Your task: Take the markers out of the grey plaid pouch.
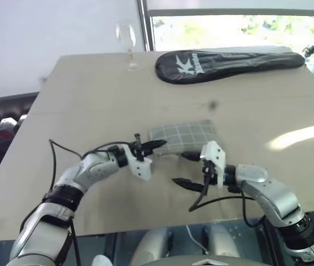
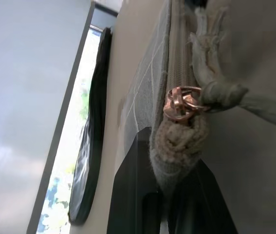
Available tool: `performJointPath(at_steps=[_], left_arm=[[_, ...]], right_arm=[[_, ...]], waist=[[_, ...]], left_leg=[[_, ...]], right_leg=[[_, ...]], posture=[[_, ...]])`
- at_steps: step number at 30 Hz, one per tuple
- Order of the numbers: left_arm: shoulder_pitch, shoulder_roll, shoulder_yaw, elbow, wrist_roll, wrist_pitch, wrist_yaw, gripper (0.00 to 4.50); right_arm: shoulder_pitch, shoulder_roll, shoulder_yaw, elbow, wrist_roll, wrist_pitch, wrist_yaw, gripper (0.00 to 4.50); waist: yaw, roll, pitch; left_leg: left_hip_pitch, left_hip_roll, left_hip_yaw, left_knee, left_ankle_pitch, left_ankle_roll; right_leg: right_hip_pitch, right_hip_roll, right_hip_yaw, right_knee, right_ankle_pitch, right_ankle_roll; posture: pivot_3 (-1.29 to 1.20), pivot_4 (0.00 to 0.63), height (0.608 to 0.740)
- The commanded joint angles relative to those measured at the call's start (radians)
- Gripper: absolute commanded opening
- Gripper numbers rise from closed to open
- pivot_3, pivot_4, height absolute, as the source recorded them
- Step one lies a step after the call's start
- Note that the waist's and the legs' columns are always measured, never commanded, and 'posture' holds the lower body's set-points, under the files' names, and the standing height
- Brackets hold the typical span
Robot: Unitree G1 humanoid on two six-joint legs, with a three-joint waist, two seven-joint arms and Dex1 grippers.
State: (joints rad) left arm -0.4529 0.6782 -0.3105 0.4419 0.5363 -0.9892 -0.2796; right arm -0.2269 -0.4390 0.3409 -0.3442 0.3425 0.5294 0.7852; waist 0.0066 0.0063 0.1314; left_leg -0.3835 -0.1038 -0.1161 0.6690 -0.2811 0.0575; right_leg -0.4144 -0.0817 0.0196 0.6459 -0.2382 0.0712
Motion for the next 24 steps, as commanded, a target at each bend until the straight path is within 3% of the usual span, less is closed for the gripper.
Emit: performJointPath(at_steps=[1, 19, 22, 24], left_arm=[[0.004, 0.001, 0.006, -0.062, 0.009, 0.000, 0.003, 0.04], [0.004, -0.002, -0.013, -0.117, 0.175, -0.002, 0.088, 0.04], [0.002, 0.003, -0.014, -0.125, 0.204, 0.000, 0.102, 0.00], [-0.001, 0.003, -0.014, -0.121, 0.213, 0.004, 0.110, 0.00]], right_arm=[[-0.036, -0.006, 0.007, 0.007, -0.024, 0.019, -0.001, 4.50], [-0.161, 0.027, 0.063, -0.014, -0.017, 0.161, 0.032, 4.50], [-0.179, 0.036, 0.067, -0.018, -0.018, 0.182, 0.026, 3.86], [-0.182, 0.038, 0.062, -0.029, -0.011, 0.194, 0.024, 2.98]], waist=[[-0.003, 0.000, 0.000], [-0.008, -0.001, 0.000], [-0.009, -0.001, 0.000], [-0.009, -0.001, 0.000]], left_leg=[[0.000, 0.000, 0.000, 0.000, 0.000, 0.000], [0.000, 0.000, 0.000, 0.000, 0.000, 0.000], [0.000, 0.000, 0.000, 0.000, 0.000, 0.000], [0.000, 0.000, 0.000, 0.000, 0.000, 0.000]], right_leg=[[0.000, 0.001, 0.000, 0.000, 0.000, 0.000], [0.000, 0.001, 0.000, 0.000, 0.000, 0.000], [-0.001, 0.001, 0.000, 0.000, 0.000, 0.000], [-0.001, 0.001, 0.000, 0.000, 0.000, 0.000]], posture=[[0.00, 0.150, 0.740], [0.00, 0.150, 0.740], [0.00, 0.150, 0.740], [0.00, 0.150, 0.740]])
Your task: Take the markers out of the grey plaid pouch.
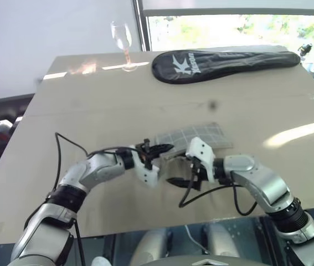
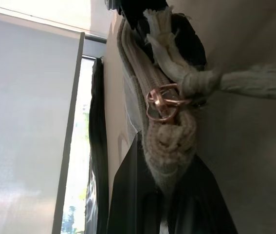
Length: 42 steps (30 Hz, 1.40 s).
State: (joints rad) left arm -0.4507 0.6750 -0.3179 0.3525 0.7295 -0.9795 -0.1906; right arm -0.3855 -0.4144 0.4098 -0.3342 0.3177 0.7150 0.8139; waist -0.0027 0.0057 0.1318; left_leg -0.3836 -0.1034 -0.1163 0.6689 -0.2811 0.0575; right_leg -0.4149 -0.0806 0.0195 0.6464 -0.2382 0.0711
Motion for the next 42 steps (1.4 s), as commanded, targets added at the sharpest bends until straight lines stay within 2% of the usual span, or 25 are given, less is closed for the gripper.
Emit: performJointPath(at_steps=[1, 2, 5, 6, 19, 28, 35, 39, 42], left_arm=[[-0.005, 0.005, -0.007, -0.028, 0.020, -0.002, 0.022, 0.00], [-0.006, 0.004, -0.008, -0.026, 0.023, -0.001, 0.025, 0.00], [-0.007, 0.005, -0.014, -0.019, 0.035, 0.000, 0.036, 0.00], [-0.008, 0.004, -0.016, -0.016, 0.038, 0.001, 0.039, 0.00], [-0.015, 0.007, -0.010, 0.017, 0.018, 0.030, 0.058, 0.00], [0.025, 0.016, 0.037, 0.018, -0.131, 0.080, 0.030, 0.00], [0.055, 0.008, 0.051, -0.025, -0.294, 0.137, -0.051, 0.00], [0.062, -0.003, 0.055, -0.055, -0.349, 0.174, -0.091, 0.00], [0.070, -0.016, 0.058, -0.078, -0.384, 0.201, -0.122, 0.00]], right_arm=[[-0.020, 0.021, -0.018, -0.048, 0.029, 0.019, -0.009, 2.64], [-0.016, 0.029, -0.028, -0.058, 0.042, 0.030, -0.013, 2.08], [-0.003, 0.039, -0.046, -0.081, 0.067, 0.055, -0.027, 0.81], [0.003, 0.037, -0.050, -0.089, 0.074, 0.063, -0.031, 0.11], [0.044, -0.031, -0.077, -0.145, 0.115, 0.097, -0.028, 0.11], [0.168, -0.155, -0.319, -0.116, 0.211, 0.098, -0.017, 0.11], [0.294, -0.311, -0.585, 0.018, 0.252, 0.062, 0.027, 0.11], [0.337, -0.362, -0.652, 0.089, 0.238, 0.019, 0.042, 0.11], [0.316, -0.353, -0.694, 0.096, 0.305, 0.045, 0.053, 0.11]], waist=[[0.000, 0.000, 0.000], [0.000, 0.000, 0.000], [0.000, 0.000, 0.000], [0.000, 0.000, 0.000], [0.002, 0.000, 0.000], [0.004, 0.000, 0.000], [0.014, -0.001, 0.001], [0.014, -0.001, 0.001], [0.012, -0.001, 0.001]], left_leg=[[0.000, 0.000, 0.000, 0.000, 0.000, 0.000], [0.000, 0.000, 0.000, 0.000, 0.000, 0.000], [0.000, 0.000, 0.000, 0.000, 0.000, 0.000], [0.000, 0.000, 0.000, 0.000, 0.000, 0.000], [0.000, 0.000, 0.000, 0.000, 0.000, 0.000], [0.000, 0.000, 0.000, 0.000, 0.000, 0.000], [0.000, 0.000, 0.000, 0.000, 0.000, 0.000], [0.000, 0.000, 0.001, 0.000, 0.000, 0.000], [0.000, 0.000, 0.002, 0.000, 0.000, 0.000]], right_leg=[[0.000, 0.000, 0.000, 0.000, 0.000, 0.000], [0.000, 0.000, 0.000, 0.000, 0.000, 0.000], [0.000, 0.000, 0.000, 0.000, 0.000, 0.000], [0.000, 0.000, 0.000, 0.000, 0.000, 0.000], [0.000, 0.000, 0.000, 0.000, 0.000, 0.000], [0.000, -0.004, 0.000, 0.000, 0.000, 0.000], [0.001, -0.005, 0.000, 0.000, 0.000, 0.000], [0.001, -0.005, 0.000, -0.001, 0.000, 0.000], [0.001, -0.005, 0.002, 0.000, 0.000, 0.000]], posture=[[0.00, 0.150, 0.740], [0.00, 0.150, 0.740], [0.00, 0.150, 0.740], [0.00, 0.150, 0.740], [0.00, 0.150, 0.740], [0.00, 0.150, 0.740], [0.00, 0.150, 0.740], [0.00, 0.150, 0.740], [0.00, 0.150, 0.740]])
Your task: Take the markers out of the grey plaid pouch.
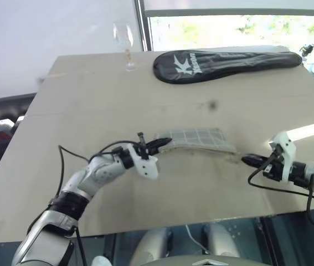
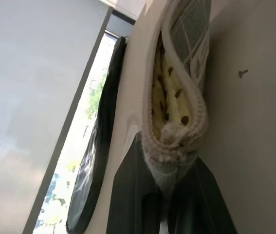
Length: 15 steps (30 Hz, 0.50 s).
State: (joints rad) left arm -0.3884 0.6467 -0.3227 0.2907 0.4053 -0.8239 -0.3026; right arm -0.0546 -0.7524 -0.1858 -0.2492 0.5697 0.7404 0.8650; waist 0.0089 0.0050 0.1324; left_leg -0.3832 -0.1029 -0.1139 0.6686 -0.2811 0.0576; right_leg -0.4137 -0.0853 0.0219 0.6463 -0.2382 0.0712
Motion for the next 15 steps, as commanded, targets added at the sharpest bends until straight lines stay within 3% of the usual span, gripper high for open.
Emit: performJointPath(at_steps=[1, 3, 6, 11, 15], left_arm=[[0.010, 0.009, 0.061, -0.024, -0.067, 0.051, -0.019, 0.00], [0.013, 0.005, 0.060, -0.036, -0.076, 0.060, -0.032, 0.00], [0.013, -0.001, 0.065, -0.045, -0.084, 0.068, -0.050, 0.00], [0.010, -0.014, 0.069, -0.056, -0.104, 0.077, -0.081, 0.00], [0.017, -0.033, 0.068, -0.106, -0.153, 0.123, -0.126, 0.00]], right_arm=[[-0.022, -0.009, -0.110, 0.000, 0.090, 0.042, 0.006, 0.38], [-0.018, -0.012, -0.107, -0.028, 0.102, 0.053, -0.006, 1.04], [-0.012, -0.023, -0.101, -0.070, 0.078, 0.037, -0.030, 2.51], [-0.040, -0.062, -0.042, -0.167, -0.014, -0.088, -0.012, 2.51], [-0.132, -0.063, 0.133, -0.203, -0.161, -0.189, -0.027, 2.51]], waist=[[0.001, 0.000, 0.000], [0.002, 0.000, 0.000], [0.004, -0.001, 0.000], [0.005, -0.001, 0.001], [0.001, -0.001, 0.001]], left_leg=[[0.000, 0.000, 0.000, 0.000, 0.000, 0.000], [0.000, 0.000, 0.000, 0.000, 0.000, 0.000], [0.000, 0.000, 0.000, 0.000, 0.000, 0.000], [-0.001, 0.000, 0.000, 0.000, 0.000, 0.000], [0.000, 0.000, 0.000, 0.000, 0.000, 0.000]], right_leg=[[0.000, 0.000, 0.000, 0.000, 0.000, 0.000], [0.000, 0.000, 0.000, 0.000, 0.000, 0.000], [0.000, 0.000, 0.000, 0.000, 0.000, 0.000], [0.000, 0.000, 0.000, -0.001, 0.000, 0.000], [0.000, 0.000, -0.001, 0.000, 0.000, 0.000]], posture=[[0.00, 0.150, 0.740], [0.00, 0.150, 0.740], [0.00, 0.150, 0.740], [0.00, 0.150, 0.740], [0.00, 0.150, 0.740]])
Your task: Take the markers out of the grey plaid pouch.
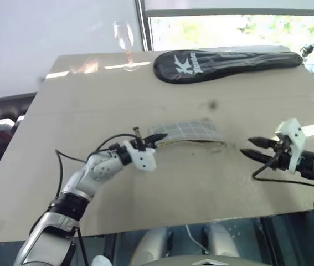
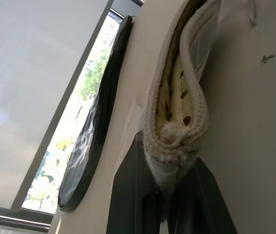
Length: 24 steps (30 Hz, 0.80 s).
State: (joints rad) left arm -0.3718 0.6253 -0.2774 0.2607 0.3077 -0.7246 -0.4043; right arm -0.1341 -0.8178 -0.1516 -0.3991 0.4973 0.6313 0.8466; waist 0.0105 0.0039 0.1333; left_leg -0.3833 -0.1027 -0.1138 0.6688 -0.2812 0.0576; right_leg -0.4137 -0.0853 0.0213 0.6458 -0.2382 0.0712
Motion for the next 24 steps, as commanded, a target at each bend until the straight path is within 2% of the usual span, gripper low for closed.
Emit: performJointPath(at_steps=[1, 4, 5, 8, 9, 11, 18, 24], left_arm=[[0.002, -0.015, 0.024, -0.087, -0.062, 0.034, -0.032, 0.00], [0.008, -0.029, 0.029, -0.118, -0.075, 0.065, -0.049, 0.00], [0.010, -0.032, 0.030, -0.124, -0.075, 0.072, -0.052, 0.00], [0.012, -0.039, 0.031, -0.136, -0.077, 0.087, -0.060, 0.00], [0.013, -0.041, 0.031, -0.140, -0.078, 0.093, -0.061, 0.00], [0.014, -0.045, 0.033, -0.146, -0.080, 0.102, -0.064, 0.00], [0.012, -0.057, 0.038, -0.152, -0.092, 0.124, -0.079, 0.00], [0.002, -0.073, 0.044, -0.154, -0.115, 0.135, -0.099, 0.00]], right_arm=[[-0.069, 0.018, 0.128, -0.055, -0.105, -0.089, -0.018, 2.51], [-0.104, 0.092, 0.167, -0.056, -0.087, -0.085, -0.041, 2.51], [-0.110, 0.111, 0.171, -0.056, -0.077, -0.086, -0.039, 2.28], [-0.123, 0.133, 0.173, -0.062, -0.052, -0.060, -0.029, 1.30], [-0.124, 0.135, 0.172, -0.064, -0.051, -0.061, -0.027, 0.61], [-0.125, 0.139, 0.170, -0.068, -0.043, -0.063, -0.025, 0.02], [-0.115, 0.136, 0.163, -0.078, -0.011, -0.061, -0.013, 0.02], [-0.095, 0.162, 0.170, -0.002, -0.063, -0.115, -0.047, 0.02]], waist=[[0.000, 0.000, 0.000], [0.002, -0.001, 0.001], [0.003, -0.002, 0.001], [0.004, -0.002, 0.001], [0.004, -0.002, 0.001], [0.004, -0.002, 0.001], [0.003, -0.002, 0.001], [0.003, -0.002, 0.001]], left_leg=[[0.000, 0.000, 0.000, 0.000, 0.000, 0.000], [-0.001, 0.000, -0.001, 0.000, 0.000, 0.000], [-0.001, 0.000, -0.001, 0.000, 0.000, 0.000], [-0.001, 0.000, -0.001, 0.000, 0.000, 0.000], [-0.001, -0.001, -0.001, 0.000, 0.000, 0.000], [-0.001, 0.000, -0.001, 0.000, 0.000, 0.000], [-0.001, 0.000, -0.001, 0.000, 0.000, 0.000], [-0.001, 0.000, -0.001, 0.000, 0.000, 0.000]], right_leg=[[0.000, 0.000, 0.000, 0.000, 0.000, 0.000], [0.000, 0.000, 0.000, -0.001, 0.000, 0.000], [0.000, 0.000, 0.000, -0.001, 0.000, 0.000], [0.000, 0.000, -0.001, -0.002, 0.000, 0.000], [0.000, 0.000, -0.001, -0.002, 0.000, 0.000], [0.000, 0.000, -0.001, -0.002, 0.000, 0.000], [0.000, 0.000, -0.001, -0.001, 0.000, 0.000], [0.000, 0.000, -0.001, -0.001, 0.000, 0.000]], posture=[[0.00, 0.150, 0.740], [0.00, 0.150, 0.740], [0.00, 0.150, 0.740], [0.00, 0.150, 0.740], [0.00, 0.150, 0.740], [0.00, 0.150, 0.740], [0.00, 0.150, 0.740], [0.00, 0.150, 0.740]])
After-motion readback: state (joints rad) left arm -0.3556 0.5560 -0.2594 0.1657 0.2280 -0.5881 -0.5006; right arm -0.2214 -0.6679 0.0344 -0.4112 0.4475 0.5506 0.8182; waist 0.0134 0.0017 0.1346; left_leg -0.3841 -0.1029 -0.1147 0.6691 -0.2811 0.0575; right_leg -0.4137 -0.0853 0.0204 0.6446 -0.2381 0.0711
